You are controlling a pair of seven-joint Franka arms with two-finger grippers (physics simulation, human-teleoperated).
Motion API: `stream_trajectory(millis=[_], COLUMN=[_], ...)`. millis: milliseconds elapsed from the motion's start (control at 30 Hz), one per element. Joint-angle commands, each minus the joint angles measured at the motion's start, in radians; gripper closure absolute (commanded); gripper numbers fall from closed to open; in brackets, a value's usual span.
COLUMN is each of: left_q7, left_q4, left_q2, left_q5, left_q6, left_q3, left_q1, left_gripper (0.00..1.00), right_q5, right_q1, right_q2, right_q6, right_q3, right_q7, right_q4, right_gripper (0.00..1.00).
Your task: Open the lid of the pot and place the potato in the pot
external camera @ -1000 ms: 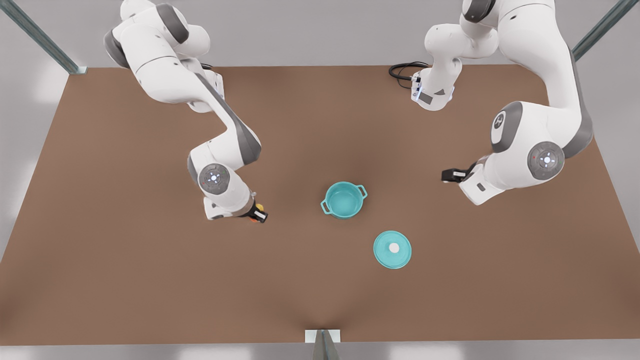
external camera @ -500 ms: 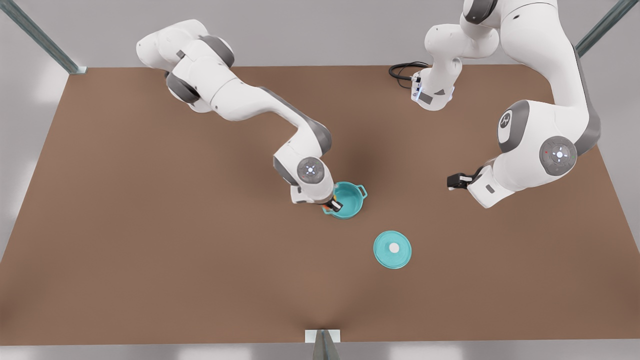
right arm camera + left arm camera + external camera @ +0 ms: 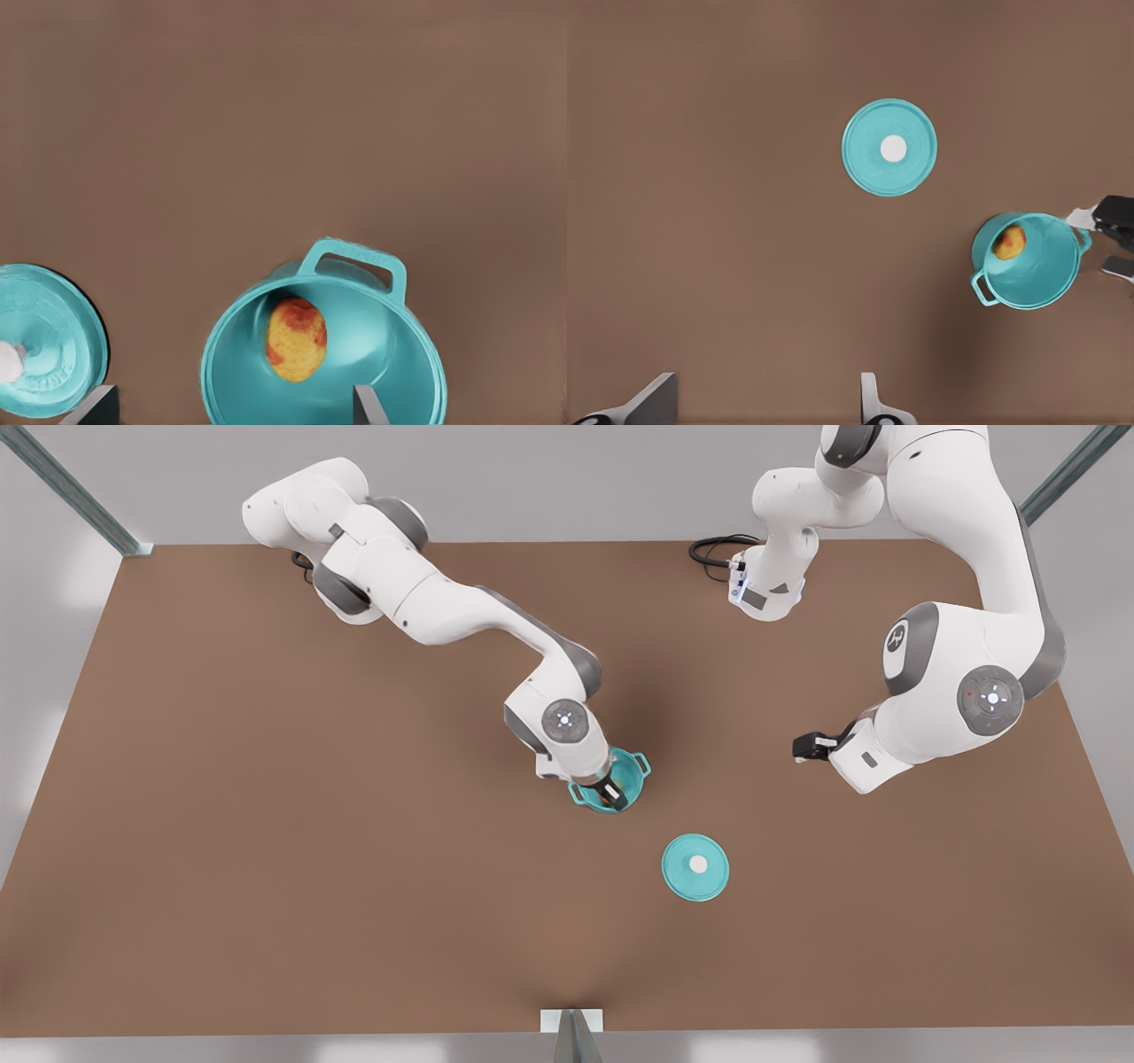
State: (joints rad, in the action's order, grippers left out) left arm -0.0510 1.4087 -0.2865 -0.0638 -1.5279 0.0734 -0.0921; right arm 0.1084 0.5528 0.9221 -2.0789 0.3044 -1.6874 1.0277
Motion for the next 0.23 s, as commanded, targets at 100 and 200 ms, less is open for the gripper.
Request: stream_trajectory(millis=[100, 200], left_q7=[0.005, 0.003], left_q4=[-0.001, -0.001], left_q2=[0.001, 0.0], left_q5=[0.001, 0.001], left_q6=[0.0, 0.0], left_q3=[0.0, 0.0], left_q1=[-0.001, -0.005], left_gripper=[0.0, 0.0], right_q5=[-0.032, -0.03], right_q1=[-0.618, -0.873], right_q2=[-0.621, -0.844], right_q6=[0.229, 0.269], right_q3=[-0.001, -0.002], right_q7=[0.927, 1.604], right_q4=[0.679, 0.831], right_gripper=[0.0, 0.0])
